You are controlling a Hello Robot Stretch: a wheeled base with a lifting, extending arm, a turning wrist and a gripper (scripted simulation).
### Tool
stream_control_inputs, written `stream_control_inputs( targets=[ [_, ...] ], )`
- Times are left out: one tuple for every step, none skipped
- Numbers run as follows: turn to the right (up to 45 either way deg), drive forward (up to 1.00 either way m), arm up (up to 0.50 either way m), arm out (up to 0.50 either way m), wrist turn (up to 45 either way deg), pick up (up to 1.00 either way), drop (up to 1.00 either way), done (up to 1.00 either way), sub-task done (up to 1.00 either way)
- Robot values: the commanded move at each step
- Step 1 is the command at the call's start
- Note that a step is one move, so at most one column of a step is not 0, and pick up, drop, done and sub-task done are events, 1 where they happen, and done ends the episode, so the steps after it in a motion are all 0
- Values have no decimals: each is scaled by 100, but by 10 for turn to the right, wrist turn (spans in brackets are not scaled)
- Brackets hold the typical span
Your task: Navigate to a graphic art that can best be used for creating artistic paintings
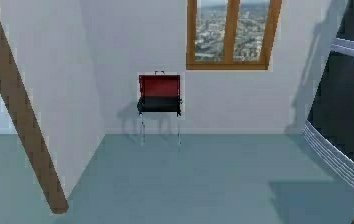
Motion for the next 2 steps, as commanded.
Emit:
stream_control_inputs(
  targets=[
    [-90,0,0,0,0,0,0,0,0],
    [0,5,0,0,0,0,0,0,0]
  ],
)
